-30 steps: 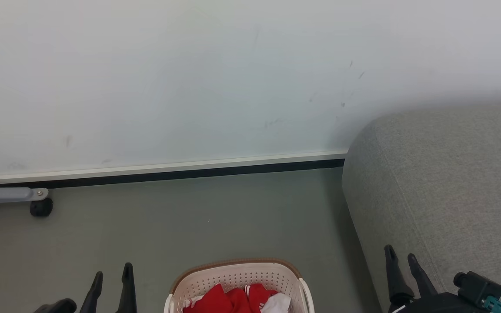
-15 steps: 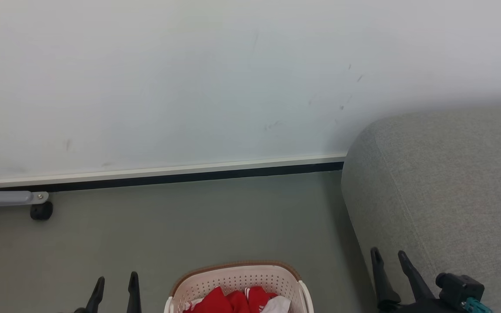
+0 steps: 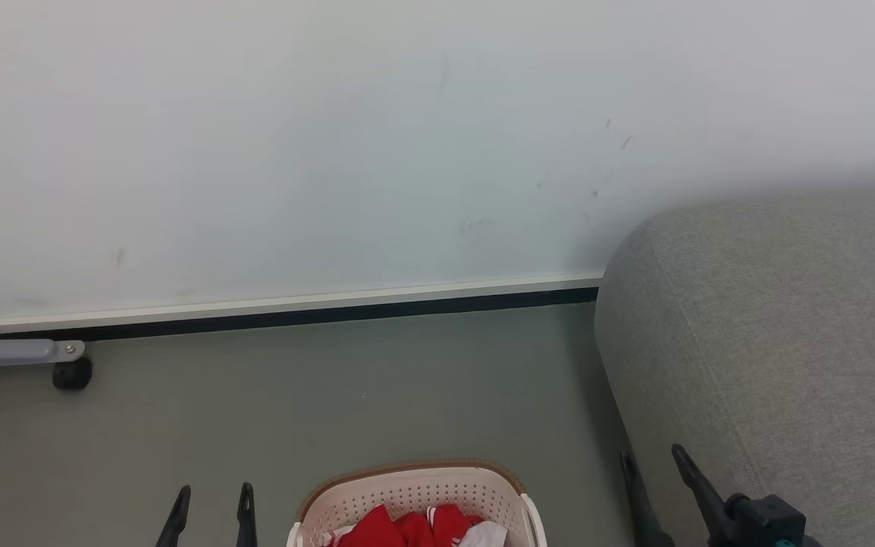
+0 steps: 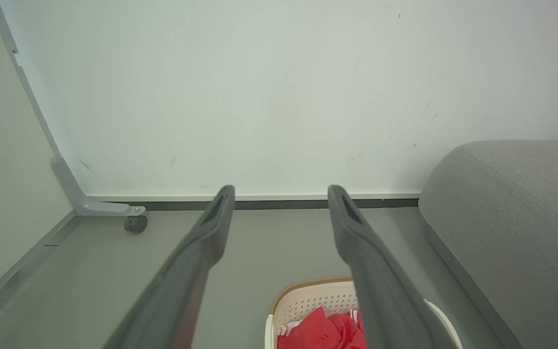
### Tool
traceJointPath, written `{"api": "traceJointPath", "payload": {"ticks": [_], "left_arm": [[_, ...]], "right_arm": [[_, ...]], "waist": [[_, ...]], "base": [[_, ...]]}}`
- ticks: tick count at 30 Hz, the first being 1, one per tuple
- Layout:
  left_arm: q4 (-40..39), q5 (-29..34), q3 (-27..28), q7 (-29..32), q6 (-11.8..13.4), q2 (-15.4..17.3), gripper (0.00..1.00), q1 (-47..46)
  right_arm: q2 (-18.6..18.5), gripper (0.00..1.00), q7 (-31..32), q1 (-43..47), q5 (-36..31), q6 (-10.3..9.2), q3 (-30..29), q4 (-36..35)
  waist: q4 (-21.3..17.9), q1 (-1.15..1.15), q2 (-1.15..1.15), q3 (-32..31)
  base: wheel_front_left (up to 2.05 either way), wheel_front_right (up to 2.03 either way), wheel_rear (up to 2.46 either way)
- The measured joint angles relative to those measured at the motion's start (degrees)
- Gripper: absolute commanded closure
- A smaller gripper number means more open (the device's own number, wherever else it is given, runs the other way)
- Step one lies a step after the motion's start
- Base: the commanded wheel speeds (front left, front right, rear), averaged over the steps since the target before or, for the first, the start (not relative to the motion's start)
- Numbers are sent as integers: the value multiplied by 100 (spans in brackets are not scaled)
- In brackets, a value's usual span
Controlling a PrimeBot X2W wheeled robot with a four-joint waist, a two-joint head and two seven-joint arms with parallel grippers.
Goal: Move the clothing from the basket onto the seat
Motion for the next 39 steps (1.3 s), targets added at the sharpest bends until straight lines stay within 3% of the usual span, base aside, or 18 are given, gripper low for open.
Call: {"api": "traceJointPath", "payload": {"ticks": [12,39], "left_arm": [[-90,750,-97,-201,53,-1,0,165],[-79,851,-78,-201,34,3,0,163]], "right_arm": [[-48,0,-203,16,-827,-99,283,-37],[-41,0,-203,15,-850,-91,226,-101]], "waist": [[-22,0,0,-37],[-33,0,0,132]], "base": [[0,0,0],[0,0,0]]}}
